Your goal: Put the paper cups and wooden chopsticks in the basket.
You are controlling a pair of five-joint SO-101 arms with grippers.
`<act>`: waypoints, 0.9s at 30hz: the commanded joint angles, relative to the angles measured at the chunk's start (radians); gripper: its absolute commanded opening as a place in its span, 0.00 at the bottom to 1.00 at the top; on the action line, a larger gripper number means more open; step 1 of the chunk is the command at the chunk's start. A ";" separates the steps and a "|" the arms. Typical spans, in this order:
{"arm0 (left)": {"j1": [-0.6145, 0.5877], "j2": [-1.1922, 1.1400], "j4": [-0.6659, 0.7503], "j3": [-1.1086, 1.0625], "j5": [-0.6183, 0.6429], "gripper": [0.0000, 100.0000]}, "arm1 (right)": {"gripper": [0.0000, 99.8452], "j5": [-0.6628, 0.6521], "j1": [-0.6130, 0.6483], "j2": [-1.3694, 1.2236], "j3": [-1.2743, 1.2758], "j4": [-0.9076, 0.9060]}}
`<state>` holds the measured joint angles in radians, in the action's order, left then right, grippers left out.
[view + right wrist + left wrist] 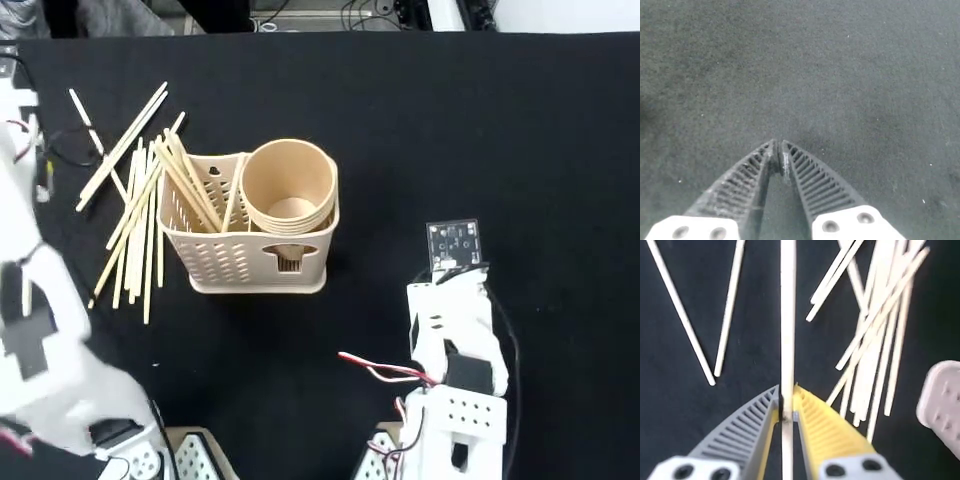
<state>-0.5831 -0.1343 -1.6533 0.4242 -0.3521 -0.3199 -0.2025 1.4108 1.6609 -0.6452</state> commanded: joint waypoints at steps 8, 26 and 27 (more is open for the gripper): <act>0.124 0.818 0.598 -0.763 0.015 0.03 | 0.01 0.005 -0.006 0.015 -0.007 0.014; 0.533 1.514 1.504 -1.294 0.483 0.03 | 0.01 0.005 -0.006 0.015 -0.007 0.015; 0.567 1.510 1.502 -1.293 0.488 0.03 | 0.01 0.005 -0.006 0.015 -0.007 0.015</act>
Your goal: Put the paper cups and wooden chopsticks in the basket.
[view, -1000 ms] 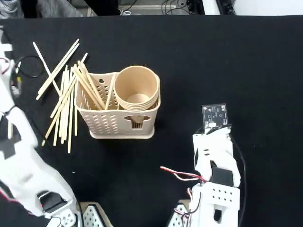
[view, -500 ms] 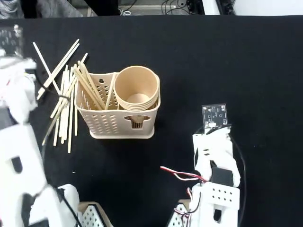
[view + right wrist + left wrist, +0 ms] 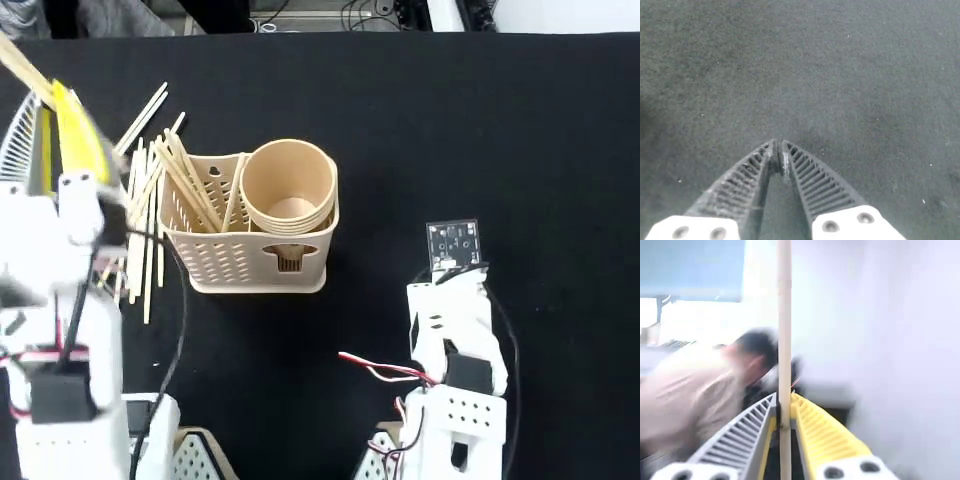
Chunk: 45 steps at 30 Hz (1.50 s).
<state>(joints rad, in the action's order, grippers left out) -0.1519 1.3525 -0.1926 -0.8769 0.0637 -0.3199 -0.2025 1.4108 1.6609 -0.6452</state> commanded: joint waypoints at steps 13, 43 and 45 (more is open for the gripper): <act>0.199 -0.021 0.006 -0.278 0.077 0.03 | 0.01 0.005 -0.006 0.015 -0.007 0.015; -0.599 -1.238 -0.968 0.958 -0.233 0.19 | 0.01 0.005 -0.006 0.015 -0.007 0.014; -0.636 -1.367 -0.970 1.049 -0.265 0.19 | 0.01 0.005 -0.006 0.015 -0.007 0.014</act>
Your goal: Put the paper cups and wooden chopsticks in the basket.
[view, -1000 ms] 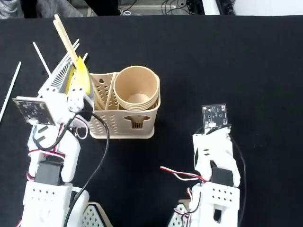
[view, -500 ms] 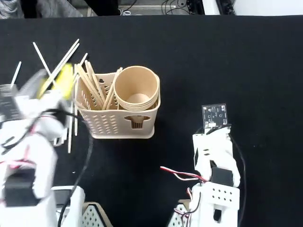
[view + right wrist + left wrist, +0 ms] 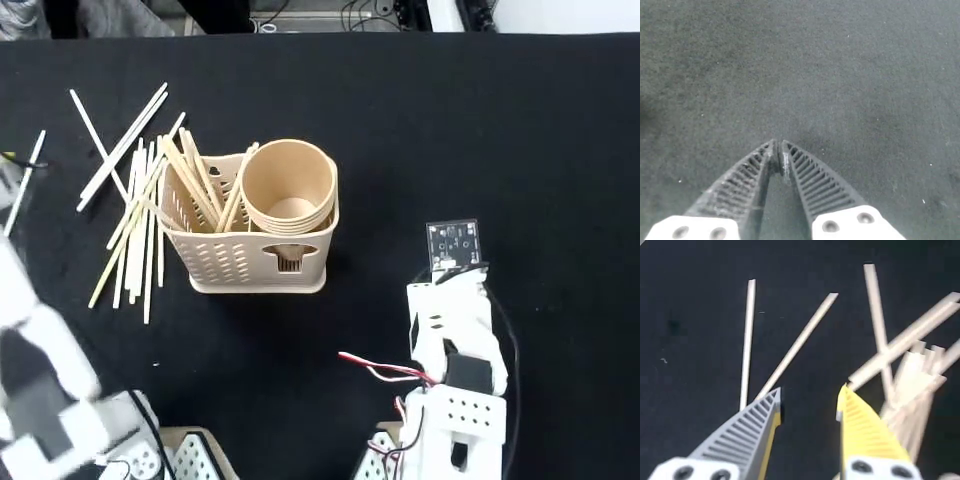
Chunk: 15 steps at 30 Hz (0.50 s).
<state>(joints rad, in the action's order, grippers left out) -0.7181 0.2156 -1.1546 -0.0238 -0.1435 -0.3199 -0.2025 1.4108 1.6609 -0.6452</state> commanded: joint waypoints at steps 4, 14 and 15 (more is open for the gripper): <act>-0.137 -0.470 -0.014 0.387 -0.112 0.19 | 0.01 0.005 -0.006 0.015 -0.007 0.014; -0.186 -0.911 -0.124 0.780 -0.135 0.30 | 0.01 0.005 -0.006 0.015 -0.007 0.014; -0.185 -0.945 -0.152 0.826 -0.155 0.30 | 0.01 0.005 -0.006 0.015 -0.007 0.014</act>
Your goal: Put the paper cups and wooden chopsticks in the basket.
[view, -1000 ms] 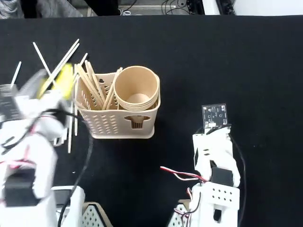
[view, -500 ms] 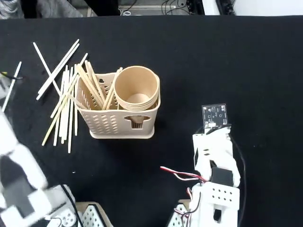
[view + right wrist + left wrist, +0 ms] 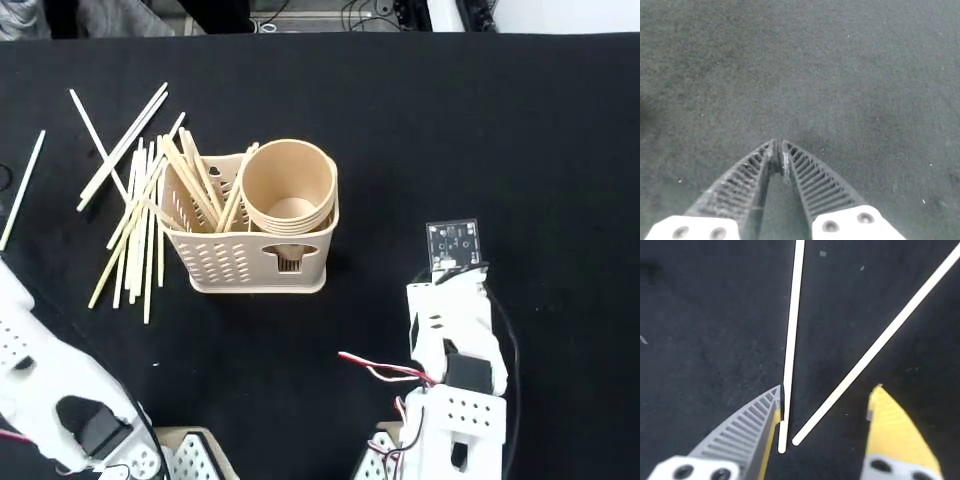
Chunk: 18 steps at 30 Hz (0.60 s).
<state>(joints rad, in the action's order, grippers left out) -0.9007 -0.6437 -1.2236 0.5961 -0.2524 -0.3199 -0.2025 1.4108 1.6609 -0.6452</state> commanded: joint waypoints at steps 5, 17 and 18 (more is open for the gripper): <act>-0.025 -0.244 -0.183 0.443 -0.066 0.30 | 0.01 0.005 -0.006 0.015 -0.007 0.014; -0.054 -0.565 -0.279 0.779 -0.170 0.30 | 0.01 0.005 -0.006 0.015 -0.005 0.014; -0.054 -0.585 -0.278 0.796 -0.172 0.30 | 0.01 0.005 -0.006 0.015 -0.005 0.014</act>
<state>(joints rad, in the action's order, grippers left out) -0.9559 -1.1807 -1.4983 1.3034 -0.3936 -0.3199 -0.2025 1.4108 1.6609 -0.6452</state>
